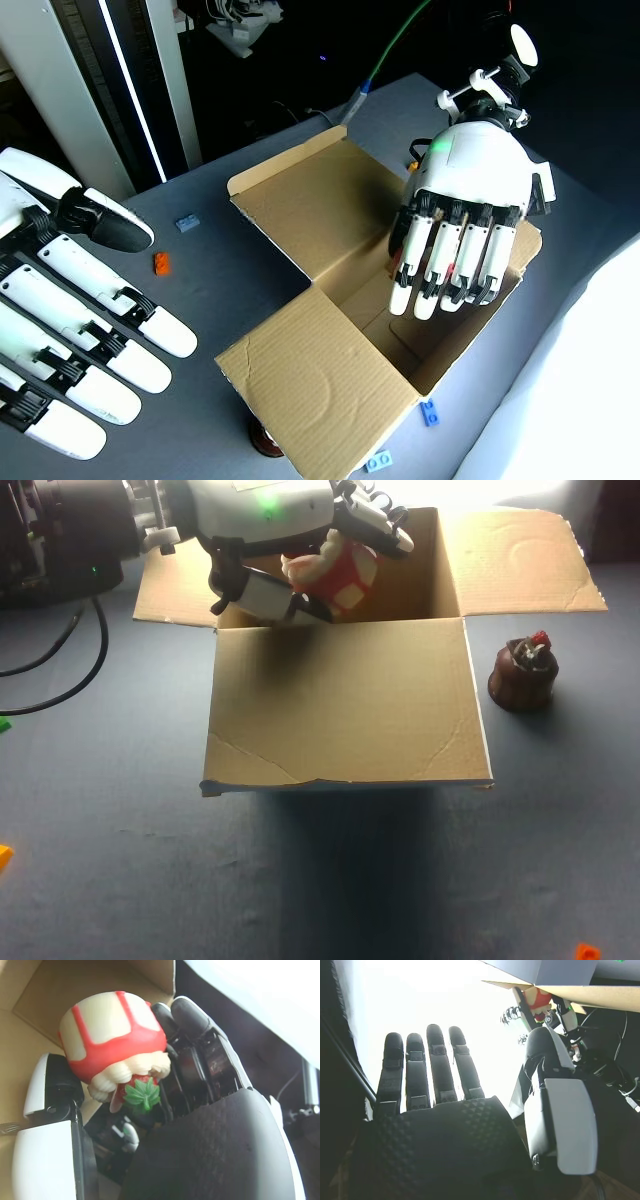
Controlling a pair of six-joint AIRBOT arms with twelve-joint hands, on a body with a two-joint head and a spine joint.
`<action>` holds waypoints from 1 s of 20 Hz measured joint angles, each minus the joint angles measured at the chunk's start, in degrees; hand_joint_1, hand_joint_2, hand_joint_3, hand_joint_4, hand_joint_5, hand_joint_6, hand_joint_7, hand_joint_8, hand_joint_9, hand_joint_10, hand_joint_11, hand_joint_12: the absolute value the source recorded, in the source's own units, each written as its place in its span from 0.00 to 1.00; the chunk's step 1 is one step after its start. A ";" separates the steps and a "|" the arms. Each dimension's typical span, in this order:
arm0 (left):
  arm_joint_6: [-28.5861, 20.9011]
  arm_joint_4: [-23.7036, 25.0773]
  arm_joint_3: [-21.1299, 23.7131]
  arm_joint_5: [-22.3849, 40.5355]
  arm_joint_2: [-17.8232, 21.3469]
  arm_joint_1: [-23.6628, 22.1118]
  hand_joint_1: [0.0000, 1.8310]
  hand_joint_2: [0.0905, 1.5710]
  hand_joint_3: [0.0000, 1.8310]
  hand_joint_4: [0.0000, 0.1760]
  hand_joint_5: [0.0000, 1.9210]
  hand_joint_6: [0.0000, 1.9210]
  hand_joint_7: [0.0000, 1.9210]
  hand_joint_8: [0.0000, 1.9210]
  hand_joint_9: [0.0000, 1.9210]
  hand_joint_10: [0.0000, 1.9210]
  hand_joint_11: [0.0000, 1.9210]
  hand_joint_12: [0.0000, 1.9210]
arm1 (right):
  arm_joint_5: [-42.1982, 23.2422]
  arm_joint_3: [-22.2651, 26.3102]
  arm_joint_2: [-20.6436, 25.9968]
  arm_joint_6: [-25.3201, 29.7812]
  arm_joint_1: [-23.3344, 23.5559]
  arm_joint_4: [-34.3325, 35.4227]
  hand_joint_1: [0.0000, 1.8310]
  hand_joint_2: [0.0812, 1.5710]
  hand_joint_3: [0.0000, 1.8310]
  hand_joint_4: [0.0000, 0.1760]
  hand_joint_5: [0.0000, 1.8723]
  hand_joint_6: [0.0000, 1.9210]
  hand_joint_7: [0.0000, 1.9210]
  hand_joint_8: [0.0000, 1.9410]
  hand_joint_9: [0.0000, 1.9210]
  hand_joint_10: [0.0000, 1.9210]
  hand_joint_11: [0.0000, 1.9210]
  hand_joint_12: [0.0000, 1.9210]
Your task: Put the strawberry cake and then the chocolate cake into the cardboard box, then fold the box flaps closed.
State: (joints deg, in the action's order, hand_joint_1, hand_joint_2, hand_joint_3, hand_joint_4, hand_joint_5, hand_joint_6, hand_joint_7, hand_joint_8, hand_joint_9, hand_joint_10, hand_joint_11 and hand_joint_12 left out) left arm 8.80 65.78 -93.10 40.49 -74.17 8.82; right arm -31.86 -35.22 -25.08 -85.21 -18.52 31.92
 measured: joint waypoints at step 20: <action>-0.15 0.85 -4.13 -0.20 -0.70 -4.85 0.21 0.59 0.00 0.19 0.14 0.01 0.24 0.00 0.29 0.01 0.08 0.60 | -0.52 0.00 0.00 -0.11 0.00 0.04 0.06 0.76 0.00 0.00 0.10 0.00 0.11 0.00 0.06 0.00 0.00 0.17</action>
State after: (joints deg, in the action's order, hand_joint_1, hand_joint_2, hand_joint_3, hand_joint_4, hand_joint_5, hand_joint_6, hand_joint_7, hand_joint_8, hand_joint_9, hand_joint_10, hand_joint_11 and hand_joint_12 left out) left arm 8.64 66.63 -97.23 40.29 -74.87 3.97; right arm -32.38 -35.22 -25.08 -85.32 -18.52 31.97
